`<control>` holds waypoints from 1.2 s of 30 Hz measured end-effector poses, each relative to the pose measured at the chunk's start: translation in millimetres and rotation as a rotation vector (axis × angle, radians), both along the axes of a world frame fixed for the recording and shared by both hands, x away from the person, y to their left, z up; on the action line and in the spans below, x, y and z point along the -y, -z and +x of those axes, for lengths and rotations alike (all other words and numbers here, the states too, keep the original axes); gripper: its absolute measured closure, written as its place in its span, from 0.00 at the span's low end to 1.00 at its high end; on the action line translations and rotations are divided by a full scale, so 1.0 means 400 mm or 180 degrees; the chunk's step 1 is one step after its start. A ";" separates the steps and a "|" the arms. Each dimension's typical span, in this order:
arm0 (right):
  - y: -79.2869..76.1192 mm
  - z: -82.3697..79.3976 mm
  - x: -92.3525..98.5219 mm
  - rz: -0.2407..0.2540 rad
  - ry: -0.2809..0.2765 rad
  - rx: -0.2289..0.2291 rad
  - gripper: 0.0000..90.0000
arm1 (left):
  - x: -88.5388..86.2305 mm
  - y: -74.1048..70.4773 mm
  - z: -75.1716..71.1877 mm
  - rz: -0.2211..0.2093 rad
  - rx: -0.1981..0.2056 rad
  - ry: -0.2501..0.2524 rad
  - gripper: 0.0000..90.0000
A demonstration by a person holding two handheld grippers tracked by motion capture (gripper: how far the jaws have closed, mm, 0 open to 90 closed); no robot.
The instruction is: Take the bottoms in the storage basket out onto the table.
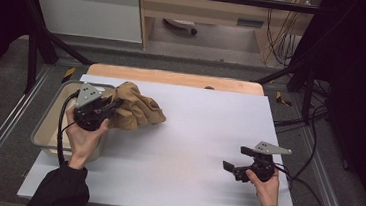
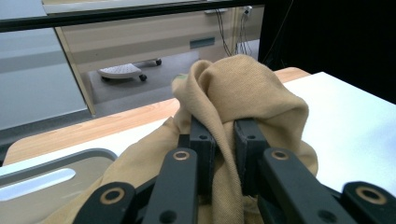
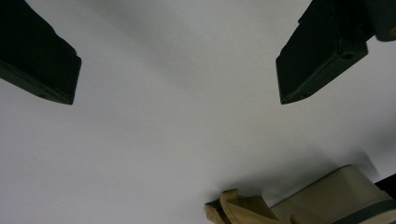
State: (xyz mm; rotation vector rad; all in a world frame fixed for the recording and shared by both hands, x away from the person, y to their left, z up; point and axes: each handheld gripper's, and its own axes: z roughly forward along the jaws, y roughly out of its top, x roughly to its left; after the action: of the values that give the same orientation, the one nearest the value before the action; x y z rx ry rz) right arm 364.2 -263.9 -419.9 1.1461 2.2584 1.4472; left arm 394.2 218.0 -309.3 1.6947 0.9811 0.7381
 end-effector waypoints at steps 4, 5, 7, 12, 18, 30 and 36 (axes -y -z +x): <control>0.000 0.000 0.000 0.0002 0.0000 0.0002 0.01 | 0.011 0.002 0.001 -0.0005 -0.0003 0.0017 0.89; 0.000 0.000 0.000 0.0000 -0.0001 0.0000 0.01 | 0.014 0.003 0.001 0.0002 -0.0005 0.0023 0.89; 0.000 0.000 -0.001 0.0001 0.0001 -0.0010 0.01 | 0.020 0.004 0.001 0.0002 -0.0014 0.0039 0.89; 0.000 0.000 0.000 0.0001 0.0001 -0.0011 0.01 | 0.036 0.007 0.003 0.0017 -0.0026 0.0079 0.89; 0.000 0.000 0.000 0.0004 -0.0002 0.0001 0.01 | 0.055 0.014 0.004 0.0035 -0.0028 0.0110 0.89; 0.000 -0.001 0.000 0.0004 -0.0003 -0.0001 0.01 | 0.101 0.029 0.008 0.0045 -0.0079 0.0225 0.89; 0.000 -0.001 0.000 0.0001 -0.0001 -0.0009 0.01 | 0.124 0.037 0.010 0.0048 -0.0100 0.0274 0.89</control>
State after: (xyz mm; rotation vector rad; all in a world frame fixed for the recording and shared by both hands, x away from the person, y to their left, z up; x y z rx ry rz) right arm 364.0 -263.8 -419.9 1.1488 2.2604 1.4468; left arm 398.2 168.5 -324.1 1.7550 0.9201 0.6659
